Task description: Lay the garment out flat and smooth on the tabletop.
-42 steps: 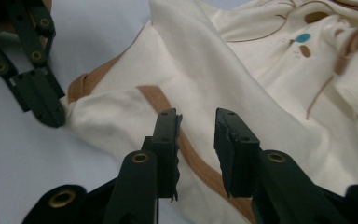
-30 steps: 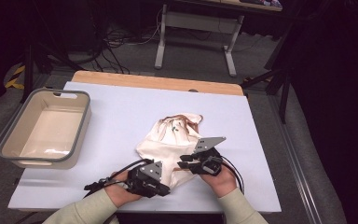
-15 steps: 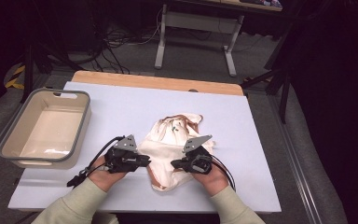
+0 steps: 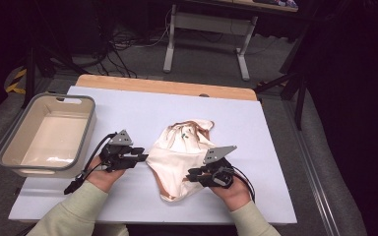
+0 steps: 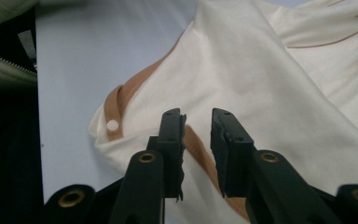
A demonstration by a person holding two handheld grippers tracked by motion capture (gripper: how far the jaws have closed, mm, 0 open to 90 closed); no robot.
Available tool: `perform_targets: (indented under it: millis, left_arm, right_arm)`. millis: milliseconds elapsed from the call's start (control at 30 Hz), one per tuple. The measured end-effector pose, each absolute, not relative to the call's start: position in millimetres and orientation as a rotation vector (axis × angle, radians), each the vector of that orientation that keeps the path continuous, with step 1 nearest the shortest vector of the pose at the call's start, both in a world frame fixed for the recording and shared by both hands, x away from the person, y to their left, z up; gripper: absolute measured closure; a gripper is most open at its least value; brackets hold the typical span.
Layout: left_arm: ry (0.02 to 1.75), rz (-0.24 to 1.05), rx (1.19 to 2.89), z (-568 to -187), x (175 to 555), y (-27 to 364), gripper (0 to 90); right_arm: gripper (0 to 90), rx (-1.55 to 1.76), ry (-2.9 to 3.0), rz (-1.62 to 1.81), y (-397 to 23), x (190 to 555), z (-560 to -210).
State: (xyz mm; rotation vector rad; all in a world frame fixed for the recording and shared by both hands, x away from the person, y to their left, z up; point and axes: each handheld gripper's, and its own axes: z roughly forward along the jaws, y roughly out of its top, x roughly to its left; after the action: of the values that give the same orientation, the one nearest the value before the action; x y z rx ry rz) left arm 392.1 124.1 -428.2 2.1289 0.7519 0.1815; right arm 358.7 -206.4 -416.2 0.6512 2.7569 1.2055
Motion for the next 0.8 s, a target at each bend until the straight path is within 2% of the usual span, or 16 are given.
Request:
perform_targets:
  millis: [100, 133, 267, 400, 433, 500, 533, 600, 700, 800]
  left_arm:
    - [0.791, 0.142, 2.154, -436.5, 396.1, 124.5, 62.9]
    - [0.800, 0.125, 2.164, -439.4, 398.2, 123.8, 62.0]
    - [0.812, 0.078, 2.183, -449.2, 404.9, 118.0, 61.5]
    - [0.806, 0.049, 2.208, -457.4, 410.2, 111.6, 64.5]
    - [0.799, 0.039, 2.214, -458.3, 411.0, 111.3, 67.6]
    - [0.787, 0.009, 2.219, -459.3, 411.7, 110.7, 73.0]
    - [0.768, -0.005, 2.227, -458.7, 411.5, 110.5, 81.2]
    - [0.747, -0.021, 2.223, -456.1, 410.3, 110.5, 86.1]
    - [0.720, -0.050, 2.184, -444.6, 405.4, 115.0, 86.9]
    - [0.691, -0.023, 2.173, -432.1, 398.0, 117.6, 86.9]
  right_arm:
    - [61.1, 0.632, 2.780, 1.197, -196.9, 362.0, -420.4]
    - [54.3, 0.625, 2.803, 1.160, -191.8, 364.2, -426.8]
    - [54.8, 0.657, 2.855, 1.126, -188.5, 367.4, -436.2]
    - [66.5, 0.643, 2.891, 1.062, -185.3, 368.4, -445.6]
    - [74.4, 0.631, 2.890, 1.066, -185.0, 367.6, -445.7]
    - [83.9, 0.597, 2.912, 1.055, -184.4, 366.1, -445.9]
    - [86.2, 0.576, 2.914, 1.049, -184.8, 365.3, -445.4]
    - [86.7, 0.563, 2.902, 1.032, -186.6, 361.7, -442.1]
    - [86.8, 0.579, 2.886, 1.069, -195.0, 352.6, -432.2]
    - [86.5, 0.580, 2.851, 1.121, -211.7, 336.5, -416.3]
